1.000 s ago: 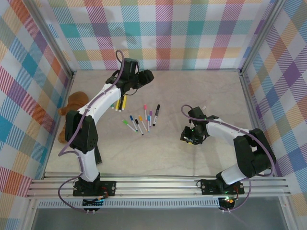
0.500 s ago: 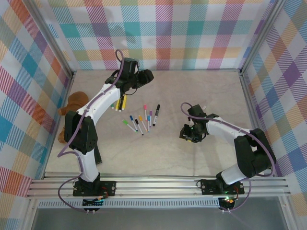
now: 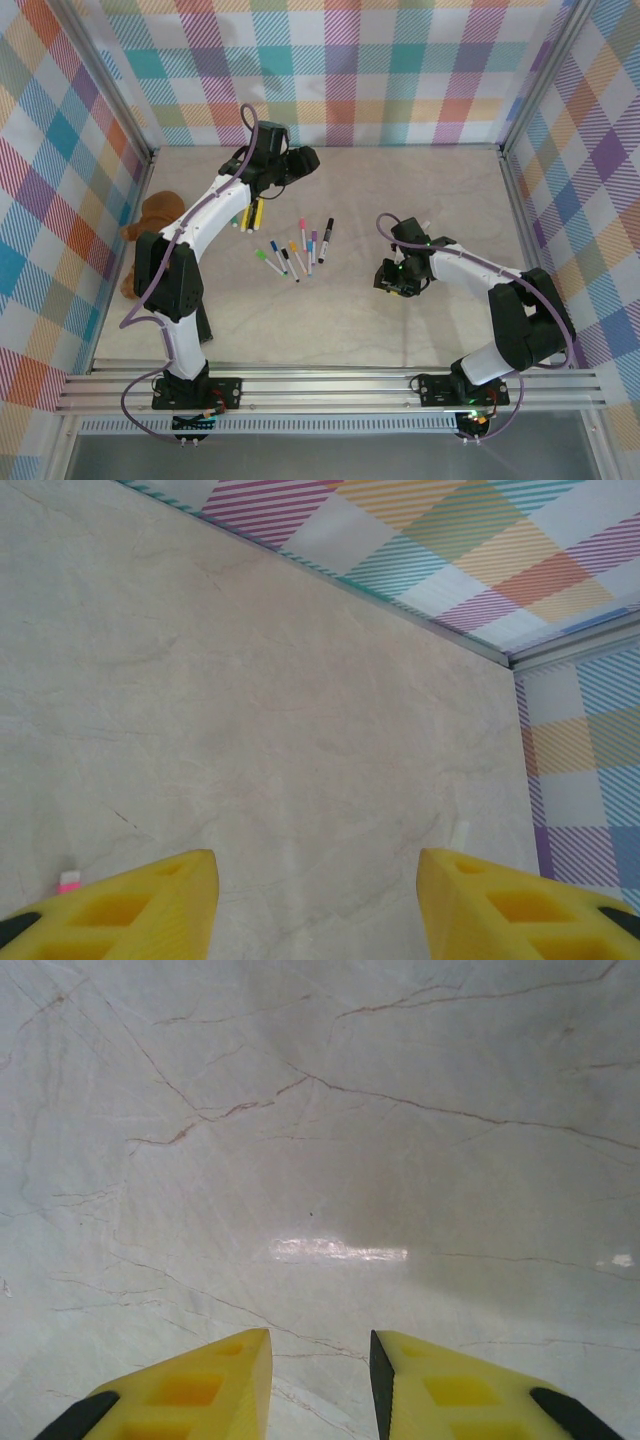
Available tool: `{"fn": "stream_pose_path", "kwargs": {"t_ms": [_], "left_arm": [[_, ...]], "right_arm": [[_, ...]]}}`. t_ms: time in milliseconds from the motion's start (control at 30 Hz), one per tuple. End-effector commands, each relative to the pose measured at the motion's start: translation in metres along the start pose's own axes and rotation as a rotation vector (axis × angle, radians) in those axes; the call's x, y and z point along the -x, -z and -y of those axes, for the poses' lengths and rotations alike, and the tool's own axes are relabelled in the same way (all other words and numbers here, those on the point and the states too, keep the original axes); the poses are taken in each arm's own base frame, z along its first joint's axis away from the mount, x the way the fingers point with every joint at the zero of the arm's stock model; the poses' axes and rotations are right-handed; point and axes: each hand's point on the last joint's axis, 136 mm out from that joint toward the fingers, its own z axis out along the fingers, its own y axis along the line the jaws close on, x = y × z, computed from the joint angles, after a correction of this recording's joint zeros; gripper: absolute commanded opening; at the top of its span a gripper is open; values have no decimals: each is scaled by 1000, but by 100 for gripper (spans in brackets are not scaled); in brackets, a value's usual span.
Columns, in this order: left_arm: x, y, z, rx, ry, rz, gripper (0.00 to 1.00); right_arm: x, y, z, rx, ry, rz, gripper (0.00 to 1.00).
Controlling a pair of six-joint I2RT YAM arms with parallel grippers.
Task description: Open the pen caps
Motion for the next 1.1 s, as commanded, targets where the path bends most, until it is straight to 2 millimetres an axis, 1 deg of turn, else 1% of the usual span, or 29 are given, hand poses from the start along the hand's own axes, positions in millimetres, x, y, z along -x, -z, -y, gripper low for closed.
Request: {"fn": "stream_pose_path", "kwargs": {"t_ms": [0, 133, 233, 333, 400, 500, 667, 800, 867, 967, 1067], "left_arm": [[8, 22, 16, -29, -38, 34, 55], [8, 24, 16, -26, -48, 34, 55], [7, 29, 14, -6, -68, 35, 55], [7, 39, 0, 85, -109, 37, 57], [5, 47, -14, 166, -138, 38, 58], [-2, 59, -33, 251, -175, 29, 59], [-22, 69, -53, 293, -192, -1, 60], [-38, 73, -63, 291, -189, -28, 60], [-46, 74, -67, 296, -190, -43, 60], [-52, 75, -70, 292, -193, -57, 60], [-56, 77, -70, 283, -191, -64, 60]], "right_arm": [[3, 4, -5, 14, 8, -6, 34], [5, 7, -7, 18, 12, 5, 34], [12, 18, -13, 24, 29, 36, 35], [24, 33, -24, 34, 54, 83, 37], [34, 43, -33, 38, 72, 122, 41], [49, 53, -43, 22, 97, 165, 44], [69, 54, -57, -5, 119, 195, 45], [87, 50, -67, -40, 127, 217, 44], [96, 54, -63, -108, 127, 229, 44], [104, 63, -65, -121, 147, 273, 45], [106, 65, -68, -126, 153, 265, 45]]}}
